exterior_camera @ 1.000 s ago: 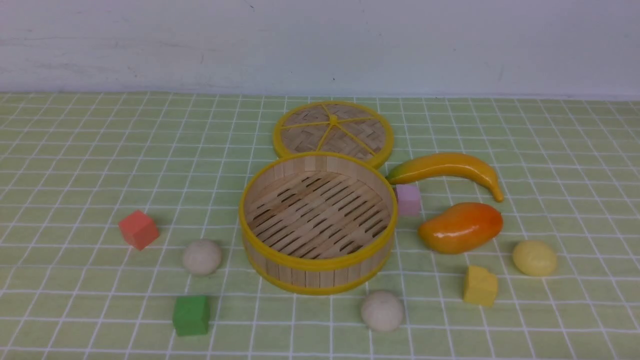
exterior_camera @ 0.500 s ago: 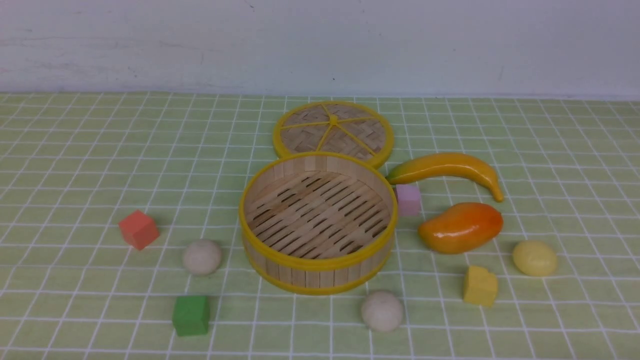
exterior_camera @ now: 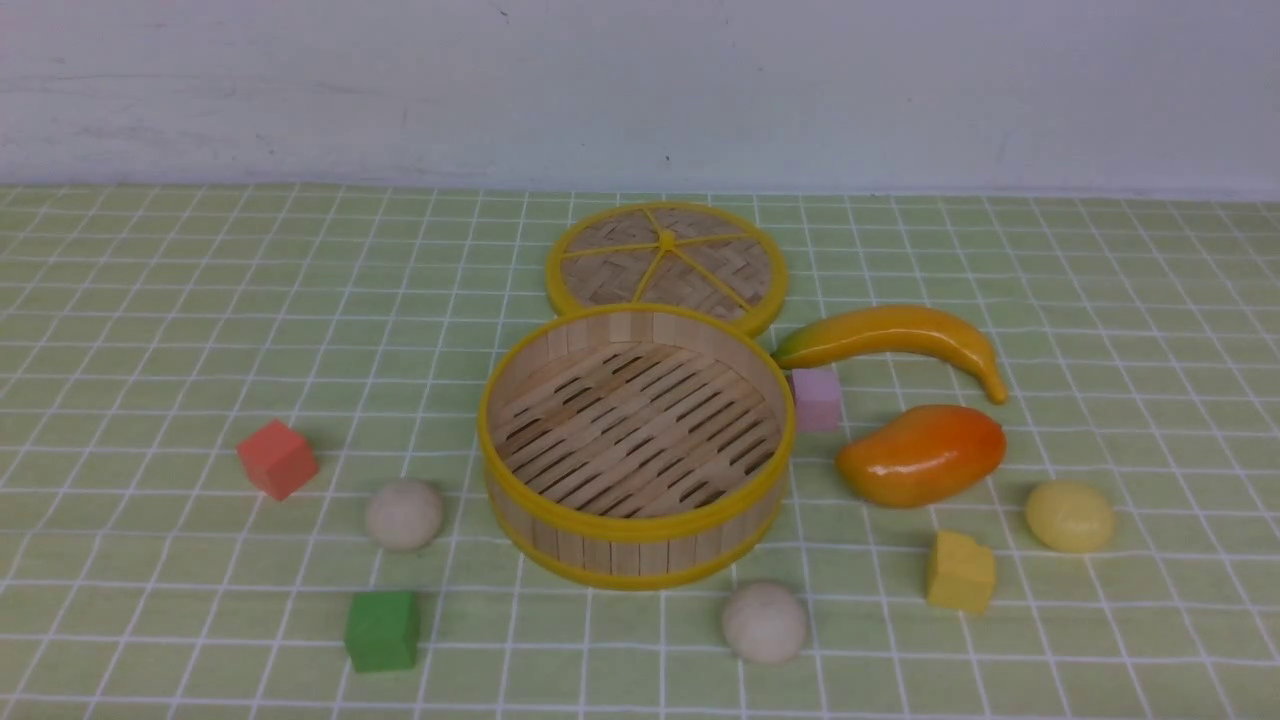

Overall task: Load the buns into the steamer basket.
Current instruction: Use the left arm to grab a steamed stuffed bun

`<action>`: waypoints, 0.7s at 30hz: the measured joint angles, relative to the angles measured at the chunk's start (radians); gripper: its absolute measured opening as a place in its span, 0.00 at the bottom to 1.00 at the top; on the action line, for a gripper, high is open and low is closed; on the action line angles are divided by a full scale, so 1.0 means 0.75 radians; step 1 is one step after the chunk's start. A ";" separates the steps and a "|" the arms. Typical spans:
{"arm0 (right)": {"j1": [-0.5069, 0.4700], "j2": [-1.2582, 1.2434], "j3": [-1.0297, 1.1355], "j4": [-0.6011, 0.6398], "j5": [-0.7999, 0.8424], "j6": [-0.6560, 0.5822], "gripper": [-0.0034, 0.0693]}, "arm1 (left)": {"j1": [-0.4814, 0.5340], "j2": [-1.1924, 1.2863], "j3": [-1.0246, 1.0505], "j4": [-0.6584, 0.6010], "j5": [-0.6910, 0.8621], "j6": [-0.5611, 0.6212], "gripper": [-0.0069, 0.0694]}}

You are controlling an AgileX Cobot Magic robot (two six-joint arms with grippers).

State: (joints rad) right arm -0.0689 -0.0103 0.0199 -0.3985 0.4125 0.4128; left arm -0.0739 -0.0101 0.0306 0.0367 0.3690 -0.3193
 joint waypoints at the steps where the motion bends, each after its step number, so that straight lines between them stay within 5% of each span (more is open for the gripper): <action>1: 0.000 0.000 0.000 0.000 0.000 0.000 0.38 | 0.000 0.000 0.000 0.000 0.000 0.000 0.40; 6: 0.000 0.000 0.000 -0.018 0.000 0.000 0.38 | 0.000 0.000 0.000 0.000 0.000 0.000 0.40; 15: 0.000 0.000 0.007 -0.298 0.013 0.000 0.38 | 0.000 0.000 0.000 0.041 -0.009 0.000 0.40; 21: 0.000 0.000 0.008 -0.330 0.013 0.000 0.38 | 0.000 0.000 0.000 0.037 -0.254 0.000 0.40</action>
State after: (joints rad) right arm -0.0689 -0.0103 0.0257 -0.6462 0.4226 0.4128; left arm -0.0739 -0.0101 0.0306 0.0644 0.1784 -0.3193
